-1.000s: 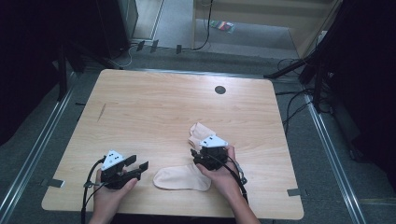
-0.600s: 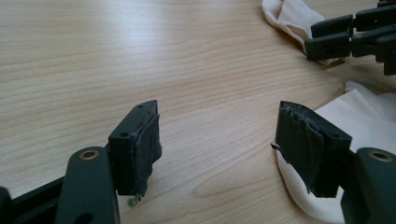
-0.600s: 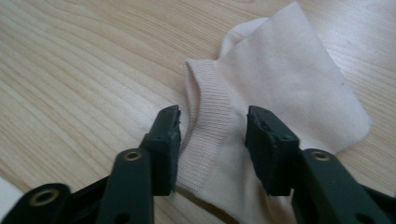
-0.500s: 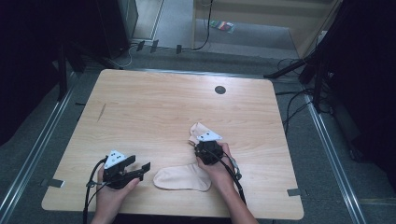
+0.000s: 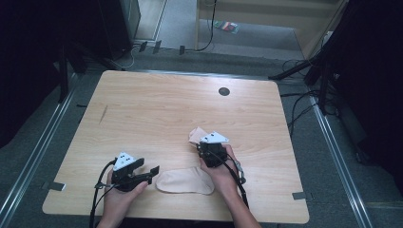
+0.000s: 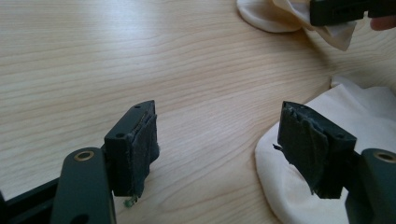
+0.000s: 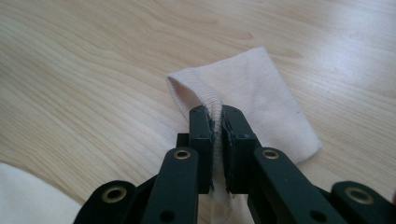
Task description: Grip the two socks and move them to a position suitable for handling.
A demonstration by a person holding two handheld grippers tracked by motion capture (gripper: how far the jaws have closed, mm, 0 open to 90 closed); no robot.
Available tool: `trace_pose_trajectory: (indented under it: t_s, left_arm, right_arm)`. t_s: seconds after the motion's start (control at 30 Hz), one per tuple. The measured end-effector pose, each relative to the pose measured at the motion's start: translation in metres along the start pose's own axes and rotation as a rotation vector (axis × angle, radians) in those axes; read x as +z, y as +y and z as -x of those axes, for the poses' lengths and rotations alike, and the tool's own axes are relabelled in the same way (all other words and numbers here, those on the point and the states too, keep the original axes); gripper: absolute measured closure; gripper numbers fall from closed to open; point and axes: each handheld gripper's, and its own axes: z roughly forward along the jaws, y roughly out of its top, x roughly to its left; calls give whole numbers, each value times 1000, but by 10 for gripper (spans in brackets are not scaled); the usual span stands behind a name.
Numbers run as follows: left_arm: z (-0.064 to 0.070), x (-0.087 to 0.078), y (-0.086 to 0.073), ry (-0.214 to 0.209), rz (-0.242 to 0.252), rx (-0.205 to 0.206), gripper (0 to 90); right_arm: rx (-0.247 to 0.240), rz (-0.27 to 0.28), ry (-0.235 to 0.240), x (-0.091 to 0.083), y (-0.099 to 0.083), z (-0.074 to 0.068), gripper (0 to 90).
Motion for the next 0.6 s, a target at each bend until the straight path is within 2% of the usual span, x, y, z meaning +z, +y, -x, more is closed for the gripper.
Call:
trace_pose_trajectory:
  t_s: [0.07,0.3,0.37,0.43,0.5,0.53,0.57,0.6]
  left_arm:
    - [1,2,2,-3,2,4,289]
    - [-4,12,6,-8,-10,5,288]
    - [-6,14,7,-12,-12,1,287]
    - [-6,15,7,-13,-10,-6,287]
    - [-6,17,7,-16,-14,-10,287]
    - [-6,17,7,-16,-14,-10,286]
    - [-8,19,8,-23,-16,-20,285]
    - [-8,19,8,-23,-16,-20,285]
  right_arm:
    - [8,11,10,-4,3,-1,850]
    - [-16,42,39,-14,16,-14,849]
    - [-31,64,64,-20,23,-22,849]
    - [-34,70,70,-21,24,-25,849]
    - [-48,85,103,-27,31,-35,848]
    - [-48,85,103,-27,31,-35,848]
    - [-55,94,130,-30,34,-41,847]
    - [-55,94,130,-30,34,-41,847]
